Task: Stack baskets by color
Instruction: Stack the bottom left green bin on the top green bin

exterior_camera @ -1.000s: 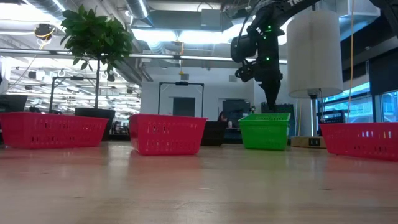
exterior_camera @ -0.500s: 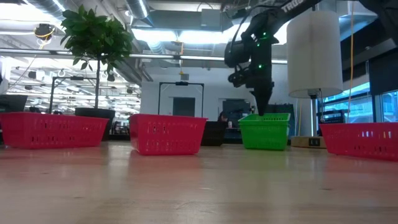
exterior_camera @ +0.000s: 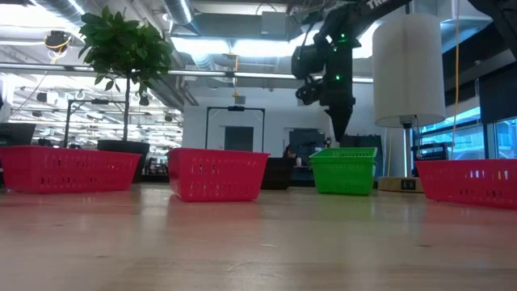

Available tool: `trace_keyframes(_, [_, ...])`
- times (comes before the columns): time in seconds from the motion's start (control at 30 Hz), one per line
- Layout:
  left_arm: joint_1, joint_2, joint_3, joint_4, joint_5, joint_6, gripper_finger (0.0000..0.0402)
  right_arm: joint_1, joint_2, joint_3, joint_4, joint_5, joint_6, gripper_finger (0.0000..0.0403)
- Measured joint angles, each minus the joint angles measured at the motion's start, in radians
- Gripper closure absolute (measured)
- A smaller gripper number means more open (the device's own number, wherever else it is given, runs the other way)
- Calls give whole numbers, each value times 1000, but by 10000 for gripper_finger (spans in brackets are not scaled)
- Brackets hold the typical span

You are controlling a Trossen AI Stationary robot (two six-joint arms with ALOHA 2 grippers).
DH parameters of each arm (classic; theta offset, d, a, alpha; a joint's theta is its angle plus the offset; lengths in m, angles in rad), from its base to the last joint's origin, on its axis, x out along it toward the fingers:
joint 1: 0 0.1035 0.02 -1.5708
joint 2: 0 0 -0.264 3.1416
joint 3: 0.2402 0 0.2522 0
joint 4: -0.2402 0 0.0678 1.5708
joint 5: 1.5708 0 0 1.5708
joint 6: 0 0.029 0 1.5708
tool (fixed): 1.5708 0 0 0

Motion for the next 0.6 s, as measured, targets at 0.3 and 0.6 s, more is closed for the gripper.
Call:
trace_keyframes(0.3, [0, 0, 0, 0, 0, 0, 401, -4, -12, -21, 34, 70, 162, 403])
trace_keyframes(0.6, [0, 0, 0, 0, -1, 1, 402, -2, -10, -181, 181, 34, 127, 403])
